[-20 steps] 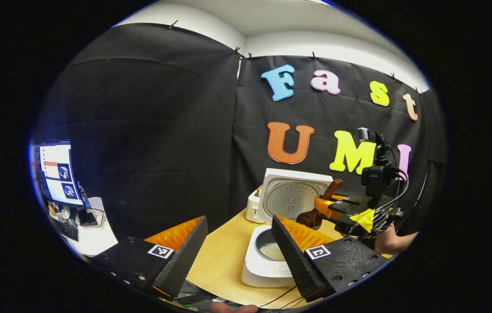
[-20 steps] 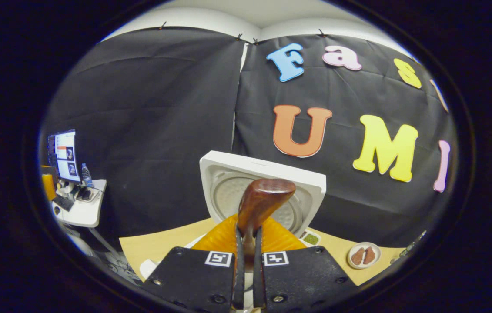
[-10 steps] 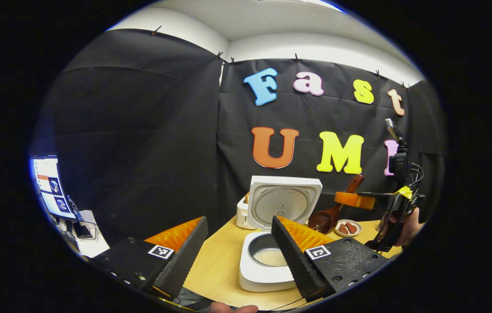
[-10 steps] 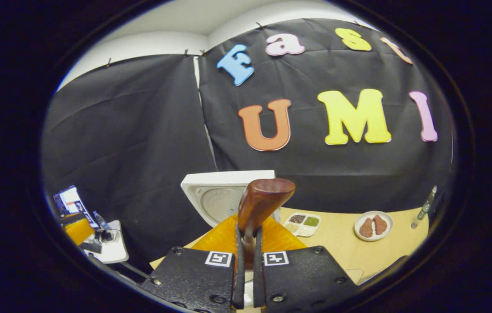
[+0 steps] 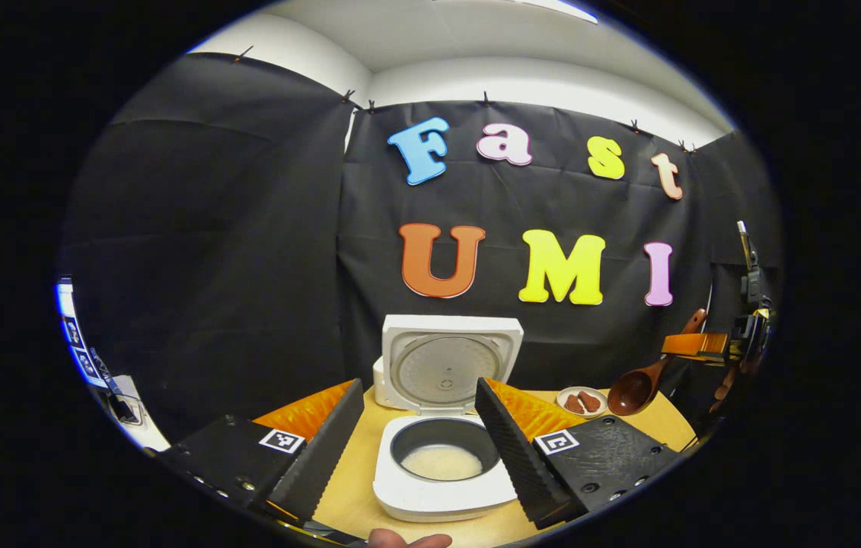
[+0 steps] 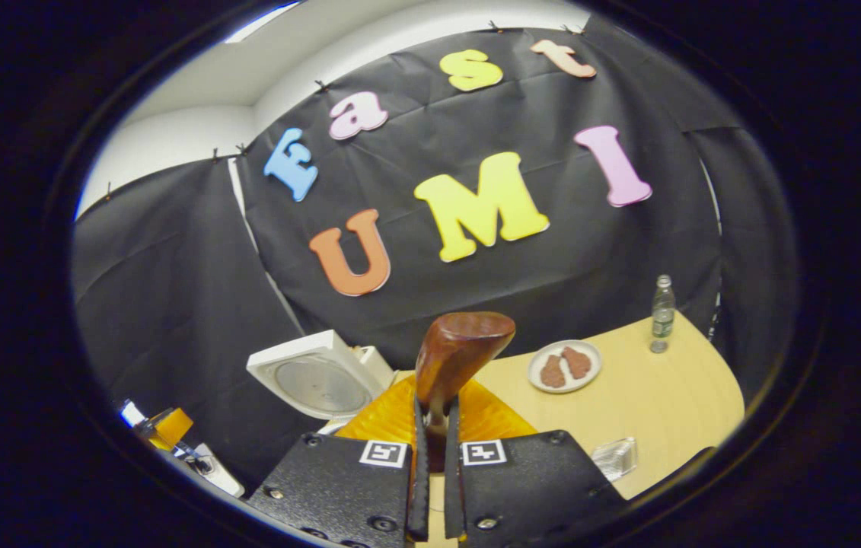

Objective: Close the left gripper, press the button to open the rice cooker; take a wooden spoon from the chopstick holder with the right hand, scoop a spoonful of rice and pour it into the rice cooker, then put the wooden spoon back into the chopstick holder.

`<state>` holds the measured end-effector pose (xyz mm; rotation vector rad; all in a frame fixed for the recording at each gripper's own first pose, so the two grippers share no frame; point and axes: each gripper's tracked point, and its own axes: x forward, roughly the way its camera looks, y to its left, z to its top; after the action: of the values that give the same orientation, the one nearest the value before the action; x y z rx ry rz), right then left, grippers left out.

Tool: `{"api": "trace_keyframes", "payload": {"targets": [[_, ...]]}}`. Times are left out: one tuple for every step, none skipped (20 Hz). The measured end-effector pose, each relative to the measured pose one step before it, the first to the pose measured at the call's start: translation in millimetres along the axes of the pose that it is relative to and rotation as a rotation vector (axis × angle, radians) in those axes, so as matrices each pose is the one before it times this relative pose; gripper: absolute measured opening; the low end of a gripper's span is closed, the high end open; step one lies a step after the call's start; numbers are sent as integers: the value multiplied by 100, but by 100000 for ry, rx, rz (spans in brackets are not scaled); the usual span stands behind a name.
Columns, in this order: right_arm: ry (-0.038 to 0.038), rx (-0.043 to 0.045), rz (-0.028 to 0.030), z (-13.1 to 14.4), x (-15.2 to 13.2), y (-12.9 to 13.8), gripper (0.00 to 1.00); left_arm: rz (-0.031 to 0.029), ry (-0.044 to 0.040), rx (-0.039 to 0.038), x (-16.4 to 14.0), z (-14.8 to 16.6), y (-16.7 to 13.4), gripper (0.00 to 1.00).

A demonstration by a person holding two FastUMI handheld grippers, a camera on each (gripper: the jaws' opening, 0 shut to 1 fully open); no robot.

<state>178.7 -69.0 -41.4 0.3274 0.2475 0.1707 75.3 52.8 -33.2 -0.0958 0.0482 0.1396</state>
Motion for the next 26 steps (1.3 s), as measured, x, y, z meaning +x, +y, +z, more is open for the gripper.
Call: {"api": "trace_keyframes", "payload": {"targets": [[-290,543,-4175,8,-636,-2133,13,-1237,141,593,324,52,-656,95],[-55,643,-3851,-11,-480,-2021,13,-1388,120,418,328,-8,-761,95],[254,568,-3601,-131,-297,-2017,13,-1348,190,120,520,35,-809,95],[804,440,-3369,-417,-305,-1942,13,-1013,202,-200,300,21,-704,94],[729,218,-2810,-453,80,-1808,13,-825,264,-423,269,40,-524,94],[220,-99,-2357,-414,195,-1402,13,-226,190,-113,236,98,-335,94],[382,-507,-2193,-463,384,-1362,13,-25,214,138,173,-13,-257,94],[838,-526,-2129,-681,463,-1276,13,156,357,297,144,-156,-177,94],[855,186,-1529,-582,507,-1046,13,322,559,285,186,33,-77,95],[896,470,-950,-718,699,-835,13,315,328,279,133,184,-179,95],[440,-19,-768,-733,819,-817,13,471,433,272,120,-38,-24,95],[535,-552,-931,-927,1002,-798,13,545,529,159,100,-14,-18,94],[1330,-1331,-1317,-1103,965,-798,13,606,577,-27,218,22,-49,94],[1224,-1293,-896,-1167,994,-574,13,549,911,-233,70,-118,-5,94],[1247,-1001,-102,-1030,799,-319,13,316,1191,-168,212,-119,-33,94],[1502,-935,-280,-1051,793,-245,13,-28,1231,-84,157,-261,-298,94],[1423,-388,-256,-993,689,-225,13,-4,607,110,8,-33,-227,94],[1334,-262,24,-823,721,-150,13,147,516,274,-88,-125,-80,94],[1211,-72,-334,-697,741,-176,13,343,393,539,318,4,-151,94],[754,271,-543,-599,604,-245,13,324,380,578,6,-38,-63,94],[628,194,-20,-528,537,-83,13,370,278,577,147,115,-41,94],[706,236,12,-609,405,149,13,154,300,459,170,180,-112,94],[576,1,79,-341,408,108,13,-68,184,151,113,26,-197,94],[844,-26,168,-350,467,50,13,-130,-85,-159,70,67,-208,95],[717,124,566,-256,336,104,13,-8,-294,-110,186,236,-97,94],[600,212,396,-338,260,110,13,-43,-347,18,20,164,-193,94]]}}
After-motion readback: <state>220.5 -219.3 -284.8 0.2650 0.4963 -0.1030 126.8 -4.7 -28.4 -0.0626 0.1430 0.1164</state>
